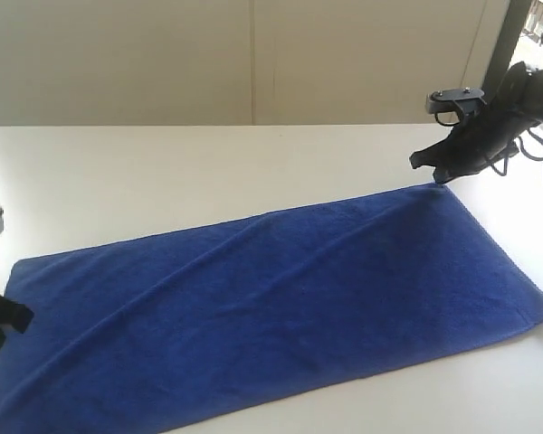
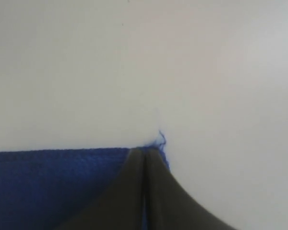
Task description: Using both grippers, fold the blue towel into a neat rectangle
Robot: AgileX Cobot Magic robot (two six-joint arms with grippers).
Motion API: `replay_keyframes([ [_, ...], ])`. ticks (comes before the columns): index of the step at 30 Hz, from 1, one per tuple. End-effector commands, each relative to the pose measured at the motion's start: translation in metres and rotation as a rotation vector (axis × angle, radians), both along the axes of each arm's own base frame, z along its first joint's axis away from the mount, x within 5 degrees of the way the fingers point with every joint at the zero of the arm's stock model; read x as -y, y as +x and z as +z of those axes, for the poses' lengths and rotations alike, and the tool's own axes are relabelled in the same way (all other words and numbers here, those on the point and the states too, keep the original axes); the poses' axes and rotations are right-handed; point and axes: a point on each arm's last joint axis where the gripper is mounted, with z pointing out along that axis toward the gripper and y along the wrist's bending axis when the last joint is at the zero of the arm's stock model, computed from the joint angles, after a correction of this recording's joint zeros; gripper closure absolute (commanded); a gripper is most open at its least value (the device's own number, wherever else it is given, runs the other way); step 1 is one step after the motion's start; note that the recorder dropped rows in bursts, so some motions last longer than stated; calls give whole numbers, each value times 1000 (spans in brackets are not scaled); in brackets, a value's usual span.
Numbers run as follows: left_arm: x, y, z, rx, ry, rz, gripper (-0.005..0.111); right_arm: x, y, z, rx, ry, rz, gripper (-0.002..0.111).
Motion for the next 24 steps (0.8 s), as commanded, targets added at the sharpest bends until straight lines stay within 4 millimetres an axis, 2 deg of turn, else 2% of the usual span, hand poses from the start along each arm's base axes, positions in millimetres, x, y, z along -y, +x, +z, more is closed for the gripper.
replay_keyframes([
  [1,-2,25,14,187,48,-31,107,2,-4,29,32,-2,4,108],
  [2,-2,37,10,238,52,-18,107,1,-6,35,25,0,9,108],
  [5,0,76,-27,210,71,-16,107,-3,-17,57,-14,14,29,108],
  [8,1,99,-43,210,77,-15,107,-3,-26,80,-35,-12,43,108],
  [12,3,124,-50,233,98,-61,107,-5,-41,108,-64,-30,63,108],
  [16,0,142,-55,239,119,-89,107,-7,-52,129,-79,-31,75,108],
  [20,-11,153,-62,210,127,-79,107,-9,-59,137,-102,-21,84,108],
  [24,-25,163,-59,225,135,-55,107,-11,-66,141,-128,-15,90,108],
])
